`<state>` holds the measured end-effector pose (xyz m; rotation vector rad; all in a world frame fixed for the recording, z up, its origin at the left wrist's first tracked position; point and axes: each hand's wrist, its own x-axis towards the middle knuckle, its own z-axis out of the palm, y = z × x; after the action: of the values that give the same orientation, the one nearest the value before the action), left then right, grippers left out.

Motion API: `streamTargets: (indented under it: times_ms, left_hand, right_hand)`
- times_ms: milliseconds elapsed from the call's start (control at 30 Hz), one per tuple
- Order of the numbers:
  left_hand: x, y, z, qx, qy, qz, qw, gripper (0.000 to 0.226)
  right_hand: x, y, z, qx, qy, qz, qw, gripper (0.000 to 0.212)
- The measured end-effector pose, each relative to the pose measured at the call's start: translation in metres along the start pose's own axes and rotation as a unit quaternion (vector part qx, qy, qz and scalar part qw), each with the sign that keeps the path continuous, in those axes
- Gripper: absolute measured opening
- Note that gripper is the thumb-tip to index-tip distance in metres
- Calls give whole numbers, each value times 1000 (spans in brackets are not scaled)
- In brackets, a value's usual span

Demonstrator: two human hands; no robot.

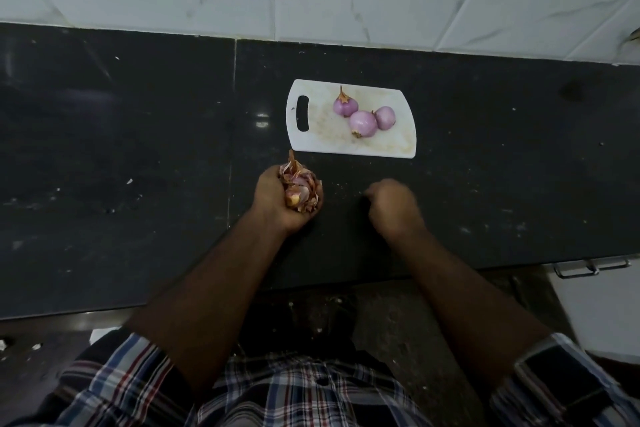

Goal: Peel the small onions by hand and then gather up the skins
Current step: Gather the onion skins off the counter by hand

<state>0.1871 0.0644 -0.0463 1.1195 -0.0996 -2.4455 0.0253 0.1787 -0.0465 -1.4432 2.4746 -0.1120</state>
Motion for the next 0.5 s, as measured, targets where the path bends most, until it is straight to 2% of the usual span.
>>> streamTargets:
  times_ms: [33, 67, 100, 133, 167, 200, 233, 267, 367, 433, 500]
  left_hand:
    - [1, 0, 0, 5, -2, 0, 1000, 26]
    - [2, 0, -1, 8, -3, 1, 1000, 26]
    - [3, -1, -1, 12, -4, 1, 1000, 27]
    - [4, -2, 0, 15, -8, 0, 1000, 27]
    - [5, -4, 0, 18, -14, -1, 1000, 27]
    - [7, -6, 1, 21, -22, -5, 1000, 27]
    - [8, -8, 2, 24, -29, -11, 999, 26]
    - [9, -11, 4, 25, -37, -19, 999, 24]
    - [10, -17, 10, 40, -63, -25, 997, 30]
    - [9, -19, 13, 58, -74, -20, 995, 36]
    - [7, -19, 15, 59, -84, -19, 995, 39]
  right_hand:
    - [6, 10, -7, 132, 6, 97, 987, 19]
    - [8, 14, -16, 302, -2, 184, 935, 18]
    - [8, 15, -24, 454, -23, 239, 858, 17]
    - [5, 11, -31, 567, -48, 250, 783, 17]
    - [2, 3, -36, 626, -68, 230, 742, 18]
    - [-1, -8, -42, 650, -84, 194, 730, 18]
    - [-3, -21, -47, 645, -90, 149, 744, 18]
    - [-5, -35, -50, 617, -84, 103, 776, 18]
    - [-5, -67, -55, 374, -2, -29, 927, 18]
    - [-5, -81, -59, 243, 18, -75, 967, 21]
    - [-6, -88, -66, 196, -3, -72, 978, 28]
